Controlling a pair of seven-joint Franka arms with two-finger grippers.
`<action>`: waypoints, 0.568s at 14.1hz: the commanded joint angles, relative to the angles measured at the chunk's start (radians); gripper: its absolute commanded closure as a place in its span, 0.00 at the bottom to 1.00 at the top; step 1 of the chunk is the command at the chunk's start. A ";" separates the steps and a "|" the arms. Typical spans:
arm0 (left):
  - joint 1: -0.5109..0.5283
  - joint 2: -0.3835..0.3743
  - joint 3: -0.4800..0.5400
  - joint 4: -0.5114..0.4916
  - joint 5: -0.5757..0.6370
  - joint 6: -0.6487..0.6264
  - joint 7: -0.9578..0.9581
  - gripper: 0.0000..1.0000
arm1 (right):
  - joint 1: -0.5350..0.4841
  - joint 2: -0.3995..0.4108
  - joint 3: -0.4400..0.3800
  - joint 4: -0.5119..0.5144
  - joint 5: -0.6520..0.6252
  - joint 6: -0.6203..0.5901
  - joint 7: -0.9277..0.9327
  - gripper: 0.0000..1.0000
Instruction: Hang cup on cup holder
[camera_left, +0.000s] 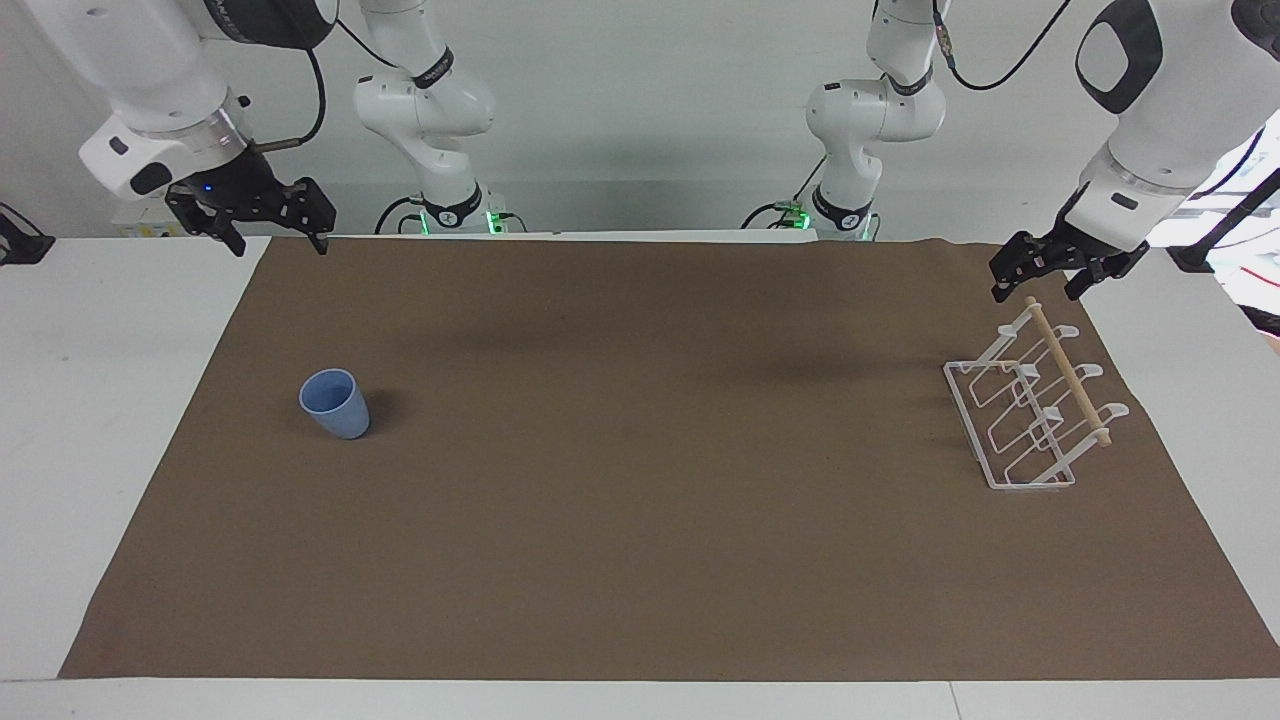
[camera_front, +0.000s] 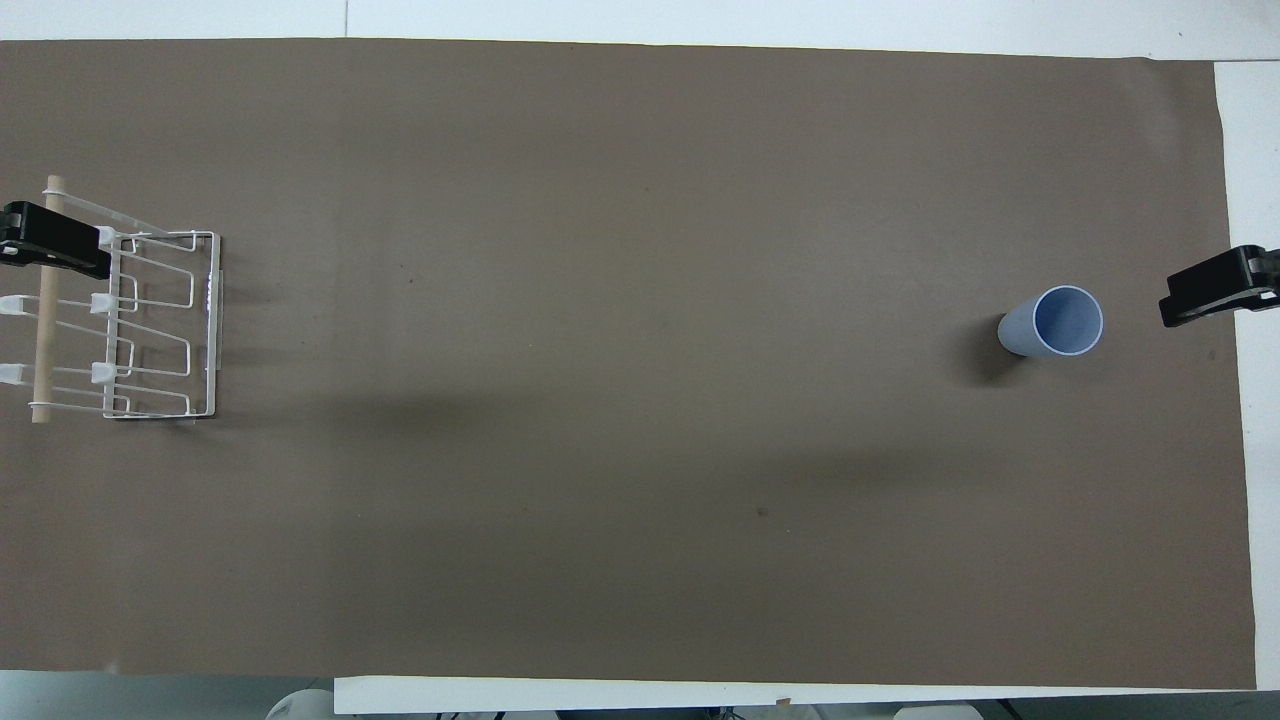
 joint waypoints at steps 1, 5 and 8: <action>-0.007 -0.015 0.008 -0.011 0.011 -0.011 -0.012 0.00 | 0.002 0.006 -0.004 0.008 -0.004 -0.011 0.018 0.00; -0.007 -0.015 0.006 -0.011 0.011 -0.011 -0.012 0.00 | 0.001 0.004 -0.003 0.005 -0.003 -0.016 0.018 0.00; -0.007 -0.015 0.006 -0.011 0.011 -0.011 -0.012 0.00 | 0.002 -0.008 -0.001 -0.008 -0.001 -0.016 0.018 0.00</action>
